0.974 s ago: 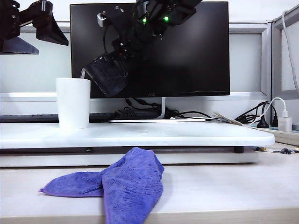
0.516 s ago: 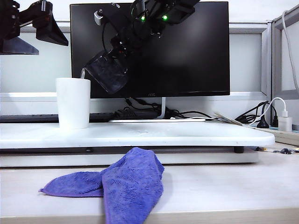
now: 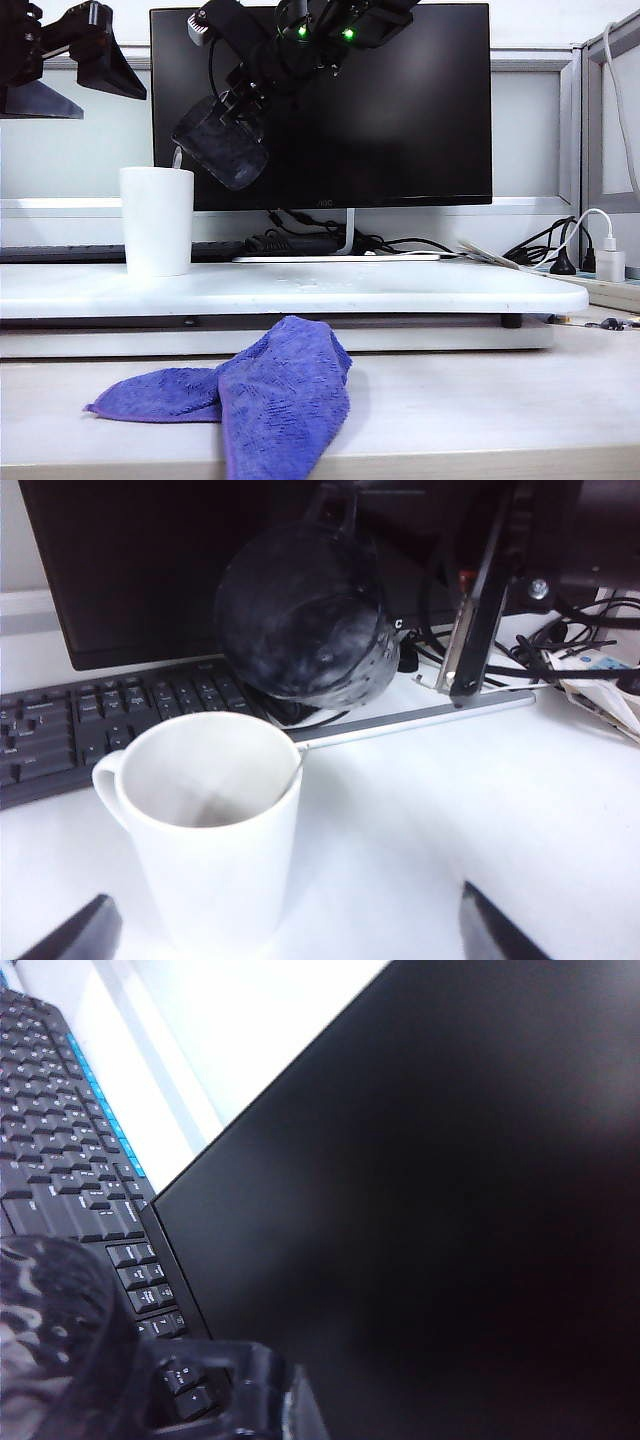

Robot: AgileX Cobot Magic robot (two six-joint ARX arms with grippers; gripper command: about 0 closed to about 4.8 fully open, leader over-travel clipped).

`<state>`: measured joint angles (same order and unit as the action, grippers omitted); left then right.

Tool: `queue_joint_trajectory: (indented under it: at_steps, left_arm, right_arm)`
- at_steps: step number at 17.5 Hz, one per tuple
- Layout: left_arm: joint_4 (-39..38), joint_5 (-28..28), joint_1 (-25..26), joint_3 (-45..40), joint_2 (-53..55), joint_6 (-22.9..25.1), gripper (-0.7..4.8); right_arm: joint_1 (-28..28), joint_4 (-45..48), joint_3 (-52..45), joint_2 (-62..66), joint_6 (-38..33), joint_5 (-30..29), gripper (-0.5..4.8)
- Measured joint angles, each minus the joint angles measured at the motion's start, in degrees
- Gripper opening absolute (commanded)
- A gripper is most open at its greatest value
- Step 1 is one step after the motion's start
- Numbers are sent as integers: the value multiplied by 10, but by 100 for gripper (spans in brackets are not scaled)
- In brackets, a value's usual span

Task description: Carefully pick up the black cup and pour some water from the black cup into the white cup.

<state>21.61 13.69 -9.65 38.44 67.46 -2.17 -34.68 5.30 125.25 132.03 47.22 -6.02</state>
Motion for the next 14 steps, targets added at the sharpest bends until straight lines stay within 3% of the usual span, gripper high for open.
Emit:
queue_joint_trajectory:
  at_steps: [14]
  left_arm:
    - [-5, 0, 0, 0, 0, 0, 479]
  right_arm:
    - [-2, 34, 0, 0, 94, -16, -6]
